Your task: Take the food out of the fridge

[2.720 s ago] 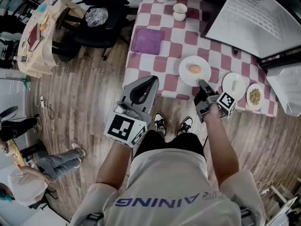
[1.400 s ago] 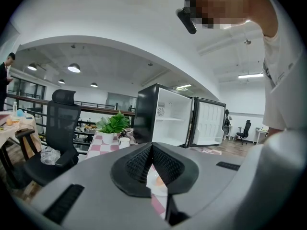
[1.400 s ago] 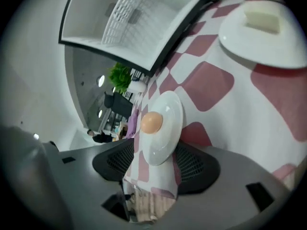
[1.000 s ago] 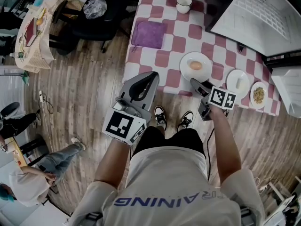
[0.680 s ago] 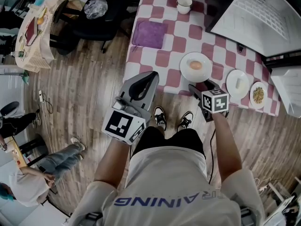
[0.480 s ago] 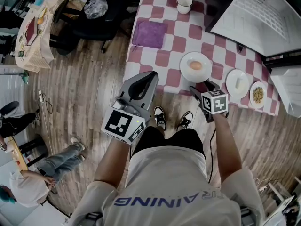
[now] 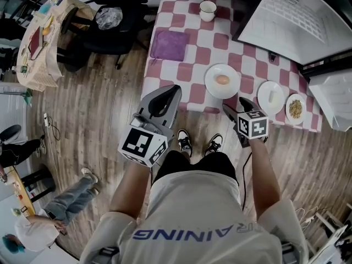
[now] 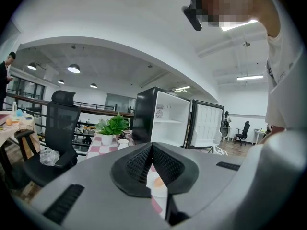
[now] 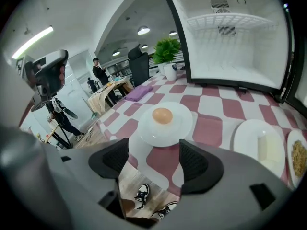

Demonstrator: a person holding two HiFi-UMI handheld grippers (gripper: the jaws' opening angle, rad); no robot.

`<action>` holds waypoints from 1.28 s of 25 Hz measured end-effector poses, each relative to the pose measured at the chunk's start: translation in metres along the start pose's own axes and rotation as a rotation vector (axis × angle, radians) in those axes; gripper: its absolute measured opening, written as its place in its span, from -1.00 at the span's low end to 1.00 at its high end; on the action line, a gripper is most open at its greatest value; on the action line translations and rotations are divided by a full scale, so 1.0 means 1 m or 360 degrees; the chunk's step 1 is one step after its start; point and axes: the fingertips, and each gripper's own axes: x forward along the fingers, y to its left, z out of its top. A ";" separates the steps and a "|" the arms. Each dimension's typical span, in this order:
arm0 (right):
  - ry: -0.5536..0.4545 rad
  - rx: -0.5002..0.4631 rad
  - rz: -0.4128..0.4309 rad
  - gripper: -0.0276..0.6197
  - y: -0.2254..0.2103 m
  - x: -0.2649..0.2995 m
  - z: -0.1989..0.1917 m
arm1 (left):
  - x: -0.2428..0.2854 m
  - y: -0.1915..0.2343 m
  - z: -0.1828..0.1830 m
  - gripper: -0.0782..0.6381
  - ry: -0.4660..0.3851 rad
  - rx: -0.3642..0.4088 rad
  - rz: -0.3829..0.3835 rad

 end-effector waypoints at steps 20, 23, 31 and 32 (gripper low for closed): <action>-0.0858 -0.0236 -0.0248 -0.76 0.020 -0.183 0.133 | 0.006 -0.051 0.073 -0.77 -0.0208 0.0199 -0.0124; -0.0972 -0.0278 -0.0288 -0.78 0.024 -0.211 0.152 | 0.010 -0.060 0.085 -0.77 -0.0248 0.0245 -0.0146; -0.1254 -0.0258 -0.0382 -0.82 0.035 -0.284 0.188 | 0.011 -0.082 0.118 -0.77 -0.0344 0.0329 -0.0183; -0.1269 -0.0251 -0.0391 -0.83 0.035 -0.290 0.191 | 0.012 -0.083 0.120 -0.77 -0.0347 0.0325 -0.0183</action>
